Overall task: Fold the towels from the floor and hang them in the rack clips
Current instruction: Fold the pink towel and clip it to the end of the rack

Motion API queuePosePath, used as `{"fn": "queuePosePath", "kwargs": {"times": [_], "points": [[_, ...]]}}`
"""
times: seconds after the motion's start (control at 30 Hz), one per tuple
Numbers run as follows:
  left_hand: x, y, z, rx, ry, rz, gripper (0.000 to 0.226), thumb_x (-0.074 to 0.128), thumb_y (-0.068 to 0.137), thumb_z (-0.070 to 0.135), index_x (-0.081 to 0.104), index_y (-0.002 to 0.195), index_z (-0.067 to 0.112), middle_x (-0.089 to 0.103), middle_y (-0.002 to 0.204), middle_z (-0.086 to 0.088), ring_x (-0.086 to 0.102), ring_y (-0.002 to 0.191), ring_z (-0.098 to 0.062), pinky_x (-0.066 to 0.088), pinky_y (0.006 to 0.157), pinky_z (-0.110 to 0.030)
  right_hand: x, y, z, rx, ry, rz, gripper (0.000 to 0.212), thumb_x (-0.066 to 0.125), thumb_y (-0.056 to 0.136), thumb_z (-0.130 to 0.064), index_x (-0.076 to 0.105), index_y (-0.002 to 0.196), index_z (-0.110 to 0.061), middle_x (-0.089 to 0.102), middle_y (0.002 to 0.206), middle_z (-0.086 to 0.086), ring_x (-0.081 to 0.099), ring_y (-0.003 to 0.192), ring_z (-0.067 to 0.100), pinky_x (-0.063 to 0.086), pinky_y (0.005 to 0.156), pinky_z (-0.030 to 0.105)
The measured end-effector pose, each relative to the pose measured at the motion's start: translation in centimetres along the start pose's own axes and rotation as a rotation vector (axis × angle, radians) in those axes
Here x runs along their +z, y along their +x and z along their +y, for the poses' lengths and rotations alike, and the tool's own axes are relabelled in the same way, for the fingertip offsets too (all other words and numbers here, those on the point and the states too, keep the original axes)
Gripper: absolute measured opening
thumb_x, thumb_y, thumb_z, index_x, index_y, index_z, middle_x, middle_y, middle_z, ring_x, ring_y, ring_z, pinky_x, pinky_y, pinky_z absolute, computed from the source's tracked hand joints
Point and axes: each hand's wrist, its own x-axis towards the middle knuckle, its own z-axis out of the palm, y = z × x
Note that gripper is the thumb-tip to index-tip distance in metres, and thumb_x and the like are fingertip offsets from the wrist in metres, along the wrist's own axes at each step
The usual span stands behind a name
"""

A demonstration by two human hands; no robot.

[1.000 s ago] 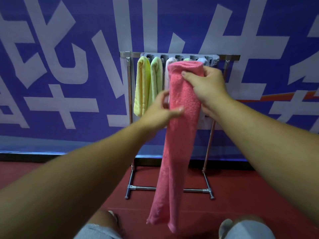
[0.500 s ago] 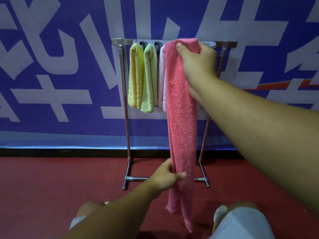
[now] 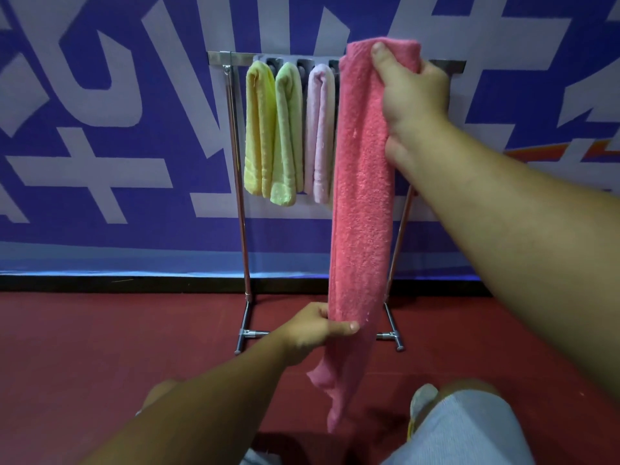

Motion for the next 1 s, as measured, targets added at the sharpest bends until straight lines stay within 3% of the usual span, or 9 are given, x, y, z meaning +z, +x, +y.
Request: {"fn": "queuePosePath", "kwargs": {"times": [0.13, 0.27, 0.47, 0.57, 0.63, 0.7, 0.8, 0.9, 1.0], "points": [[1.6, 0.1, 0.0, -0.006, 0.026, -0.002, 0.038, 0.079, 0.068, 0.021, 0.072, 0.104, 0.011, 0.073, 0.111, -0.012, 0.068, 0.105, -0.026, 0.053, 0.096, -0.039, 0.5, 0.2, 0.0, 0.196, 0.104, -0.049, 0.035, 0.075, 0.083, -0.036, 0.069, 0.103, -0.009, 0.077, 0.095, 0.008, 0.074, 0.082, 0.028, 0.059, 0.080, 0.049], [2.5, 0.2, 1.2, -0.103, -0.185, 0.030, 0.014, 0.068, 0.078, 0.004, 0.072, 0.088, 0.012, 0.076, 0.088, -0.004, 0.070, 0.079, -0.017, 0.055, 0.082, -0.031, -0.4, 1.3, 0.5, 0.187, 0.058, 0.002, 0.036, 0.076, 0.081, -0.037, 0.067, 0.103, -0.010, 0.076, 0.092, 0.007, 0.074, 0.079, 0.026, 0.061, 0.076, 0.046], [-0.6, -0.5, 4.3, -0.172, -0.413, -0.004, 0.043, 0.063, 0.060, 0.011, 0.071, 0.100, -0.001, 0.072, 0.094, -0.015, 0.066, 0.085, -0.028, 0.049, 0.089, -0.039, -5.6, 3.8, 5.7, 0.206, -0.227, 0.268, 0.029, 0.076, 0.064, -0.033, 0.064, 0.080, -0.012, 0.069, 0.080, 0.000, 0.068, 0.068, 0.012, 0.060, 0.066, 0.030], [-2.3, -0.7, 7.5, -0.124, -0.434, -0.146, 0.070, 0.062, 0.053, 0.018, 0.060, 0.117, -0.009, 0.065, 0.104, -0.023, 0.061, 0.095, -0.034, 0.044, 0.099, -0.043, -7.3, 3.6, 9.2, 0.231, -0.603, 0.147, 0.040, 0.071, 0.061, -0.027, 0.066, 0.101, -0.018, 0.068, 0.097, 0.004, 0.070, 0.088, 0.020, 0.058, 0.075, 0.030], [-3.0, -0.8, 10.0, -0.079, -0.425, -0.192, 0.055, 0.058, 0.055, 0.020, 0.064, 0.103, -0.006, 0.067, 0.094, -0.020, 0.064, 0.086, -0.032, 0.047, 0.093, -0.041, -7.2, 1.8, 9.8, 0.163, -0.801, -0.031, 0.055, 0.071, 0.070, -0.026, 0.061, 0.124, -0.024, 0.065, 0.118, 0.000, 0.064, 0.104, 0.021, 0.053, 0.091, 0.031], [-3.3, -0.9, 12.5, -0.043, -0.391, -0.201, 0.033, 0.052, 0.059, 0.017, 0.068, 0.085, 0.002, 0.069, 0.078, -0.013, 0.066, 0.071, -0.027, 0.053, 0.077, -0.033, -5.9, -0.6, 10.0, 0.210, -0.719, -0.357, 0.036, 0.066, 0.085, -0.027, 0.067, 0.120, -0.020, 0.067, 0.118, -0.003, 0.062, 0.104, 0.017, 0.048, 0.088, 0.034], [-4.2, -0.8, 15.6, -0.037, -0.295, -0.226, 0.039, 0.040, 0.067, 0.011, 0.065, 0.095, 0.005, 0.068, 0.082, -0.011, 0.065, 0.071, -0.024, 0.055, 0.071, -0.030, -3.7, -4.1, 9.7, 0.464, -0.417, -0.686, 0.025, 0.052, 0.098, -0.028, 0.072, 0.096, -0.012, 0.072, 0.096, 0.006, 0.064, 0.093, 0.021, 0.043, 0.085, 0.040], [-5.5, -1.2, 18.5, -0.093, -0.146, -0.260, 0.041, 0.040, 0.067, 0.016, 0.065, 0.096, 0.002, 0.065, 0.088, -0.014, 0.064, 0.078, -0.027, 0.052, 0.079, -0.033, -2.7, -4.6, 9.7, 0.482, -0.257, -0.632, 0.032, 0.052, 0.099, -0.028, 0.071, 0.080, -0.011, 0.069, 0.078, 0.006, 0.061, 0.079, 0.022, 0.045, 0.079, 0.035], [-6.8, -1.7, 21.4, -0.103, -0.037, -0.276, 0.041, 0.043, 0.063, 0.020, 0.066, 0.092, 0.001, 0.066, 0.087, -0.015, 0.063, 0.079, -0.028, 0.051, 0.081, -0.032, -2.3, -4.2, 9.2, 0.393, -0.297, -0.633, 0.039, 0.049, 0.099, -0.041, 0.068, 0.077, -0.016, 0.062, 0.063, -0.004, 0.055, 0.060, 0.011, 0.043, 0.055, 0.018]]}}
